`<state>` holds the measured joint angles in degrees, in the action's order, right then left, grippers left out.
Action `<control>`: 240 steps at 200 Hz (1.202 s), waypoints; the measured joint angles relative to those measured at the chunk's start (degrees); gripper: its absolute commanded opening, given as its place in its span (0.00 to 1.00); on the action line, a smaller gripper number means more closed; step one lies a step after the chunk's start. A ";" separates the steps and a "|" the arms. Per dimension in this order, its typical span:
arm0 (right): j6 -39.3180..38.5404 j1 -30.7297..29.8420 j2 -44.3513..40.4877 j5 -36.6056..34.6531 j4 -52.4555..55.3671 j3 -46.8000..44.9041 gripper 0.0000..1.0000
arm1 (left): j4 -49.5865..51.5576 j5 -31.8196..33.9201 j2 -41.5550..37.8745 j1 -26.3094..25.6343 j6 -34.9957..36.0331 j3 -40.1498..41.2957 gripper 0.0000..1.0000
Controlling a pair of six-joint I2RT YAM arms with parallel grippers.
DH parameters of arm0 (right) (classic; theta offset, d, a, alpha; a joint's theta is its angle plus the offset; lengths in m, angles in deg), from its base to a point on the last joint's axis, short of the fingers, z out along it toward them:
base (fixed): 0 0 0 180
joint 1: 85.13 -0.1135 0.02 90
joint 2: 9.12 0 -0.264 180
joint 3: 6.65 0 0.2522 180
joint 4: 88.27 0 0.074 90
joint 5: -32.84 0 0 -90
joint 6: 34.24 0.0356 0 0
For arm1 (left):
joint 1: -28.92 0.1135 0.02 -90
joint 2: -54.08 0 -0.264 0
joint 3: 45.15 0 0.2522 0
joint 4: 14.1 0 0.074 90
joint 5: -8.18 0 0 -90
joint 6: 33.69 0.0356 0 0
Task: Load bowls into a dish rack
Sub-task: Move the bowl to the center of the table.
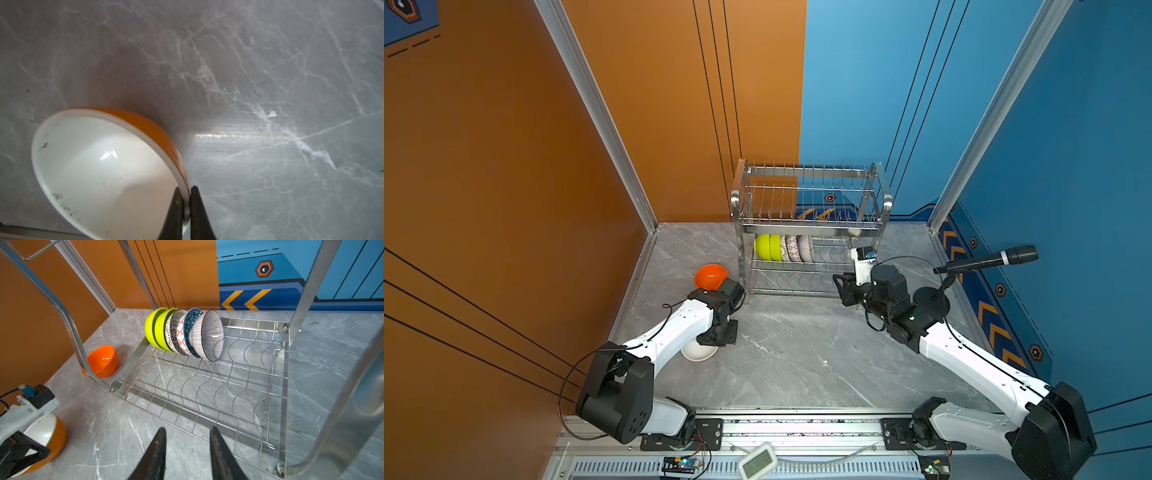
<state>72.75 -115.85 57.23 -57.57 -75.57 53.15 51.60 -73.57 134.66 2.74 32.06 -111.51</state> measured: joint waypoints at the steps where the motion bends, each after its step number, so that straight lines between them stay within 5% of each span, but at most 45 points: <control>1: 0.00 0.02 -0.04 -0.02 0.04 0.00 0.36 | -0.02 0.04 0.00 -0.31 -0.15 -0.07 0.00; 92: 1.25 0.31 -6.23 -2.62 3.37 -0.20 0.36 | -0.39 2.32 10.47 -21.49 -5.90 -12.52 0.00; 177: 1.44 0.31 -14.91 -7.02 8.57 -1.99 0.36 | -0.42 2.32 26.23 -31.19 -5.62 -28.41 0.01; 200: 1.44 0.42 -16.09 -7.85 9.18 -2.43 0.36 | -0.17 2.32 28.46 -32.61 -5.18 -30.80 0.08; 240: 1.22 1.11 -16.15 -8.90 9.73 -2.54 0.36 | 0.28 2.21 28.63 -33.09 -4.55 -31.56 0.33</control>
<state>73.98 -114.74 41.08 -66.46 -65.84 50.61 51.89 -71.36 163.29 -30.35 27.51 -143.07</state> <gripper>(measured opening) 0.358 0.284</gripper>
